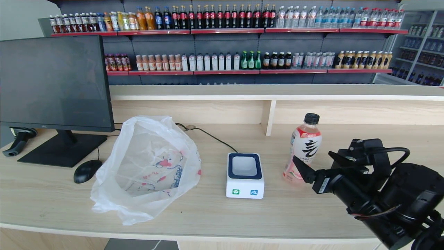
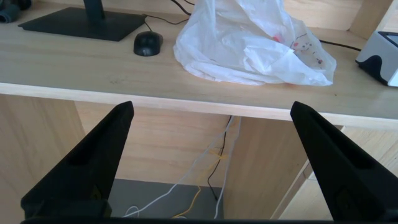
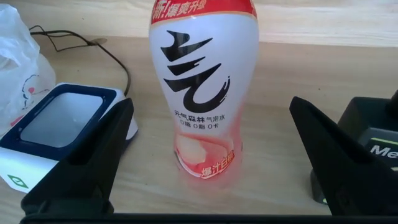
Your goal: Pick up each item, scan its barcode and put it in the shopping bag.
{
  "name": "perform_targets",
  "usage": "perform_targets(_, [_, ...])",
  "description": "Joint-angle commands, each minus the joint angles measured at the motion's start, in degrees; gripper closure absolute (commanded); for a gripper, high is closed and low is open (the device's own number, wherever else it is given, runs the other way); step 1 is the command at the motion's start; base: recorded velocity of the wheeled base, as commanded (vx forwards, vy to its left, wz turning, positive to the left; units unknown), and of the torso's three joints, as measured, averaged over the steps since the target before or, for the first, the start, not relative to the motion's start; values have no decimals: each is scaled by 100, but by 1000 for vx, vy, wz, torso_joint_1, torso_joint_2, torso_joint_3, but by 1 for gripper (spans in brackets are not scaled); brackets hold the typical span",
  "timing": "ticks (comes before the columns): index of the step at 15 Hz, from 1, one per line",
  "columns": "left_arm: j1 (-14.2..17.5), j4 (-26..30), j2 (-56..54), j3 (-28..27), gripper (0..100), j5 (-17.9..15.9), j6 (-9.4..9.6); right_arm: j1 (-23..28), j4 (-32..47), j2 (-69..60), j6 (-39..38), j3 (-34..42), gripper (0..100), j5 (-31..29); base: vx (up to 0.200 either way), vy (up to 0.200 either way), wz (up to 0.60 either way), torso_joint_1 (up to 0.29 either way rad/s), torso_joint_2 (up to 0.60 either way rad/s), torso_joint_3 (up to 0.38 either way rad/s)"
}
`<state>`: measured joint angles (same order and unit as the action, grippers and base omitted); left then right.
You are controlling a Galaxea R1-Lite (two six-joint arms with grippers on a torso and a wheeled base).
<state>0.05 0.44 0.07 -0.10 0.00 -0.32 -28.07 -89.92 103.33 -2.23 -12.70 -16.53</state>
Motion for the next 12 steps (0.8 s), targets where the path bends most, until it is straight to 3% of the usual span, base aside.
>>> perform_targets(1, [4, 0, 1, 1, 0, 0, -3, -31, -8, 170, 3, -31, 0, 1, 0, 0, 0, 0, 0, 0])
perform_targets(12, [4, 0, 1, 1, 0, 0, -3, -5, -8, 583, -32, -329, 0, 1, 0, 0, 0, 0, 0, 0])
